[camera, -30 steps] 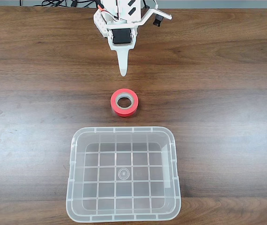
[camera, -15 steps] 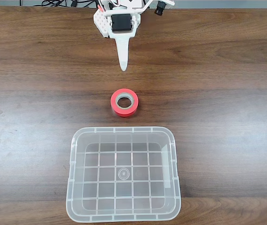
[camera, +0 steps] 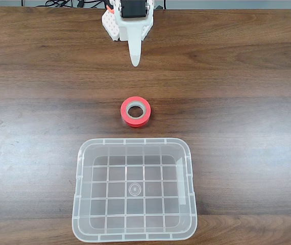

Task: Grab the tape and place it in the box.

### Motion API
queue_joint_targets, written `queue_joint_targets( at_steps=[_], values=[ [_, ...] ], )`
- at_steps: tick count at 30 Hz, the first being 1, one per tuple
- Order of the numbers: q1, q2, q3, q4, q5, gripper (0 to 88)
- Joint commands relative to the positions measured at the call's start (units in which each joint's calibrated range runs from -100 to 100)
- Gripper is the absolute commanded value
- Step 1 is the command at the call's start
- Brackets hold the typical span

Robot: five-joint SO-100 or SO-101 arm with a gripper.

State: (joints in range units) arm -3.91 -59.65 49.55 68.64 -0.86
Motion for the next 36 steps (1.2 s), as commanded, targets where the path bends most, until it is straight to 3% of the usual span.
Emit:
queue_joint_targets(
  at_steps=[1, 10, 25, 31, 36],
  values=[
    [2.37, 14.11, -17.97, 3.27, 0.02, 1.2],
    [2.81, 32.05, -21.73, 5.41, -0.56, 1.3],
    [2.96, 40.74, -4.74, -10.77, -0.14, 2.5],
    [2.74, 41.63, -3.95, -11.02, -0.04, 16.9],
    [2.44, 41.63, -1.41, -11.02, -0.04, 17.9]
  ],
)
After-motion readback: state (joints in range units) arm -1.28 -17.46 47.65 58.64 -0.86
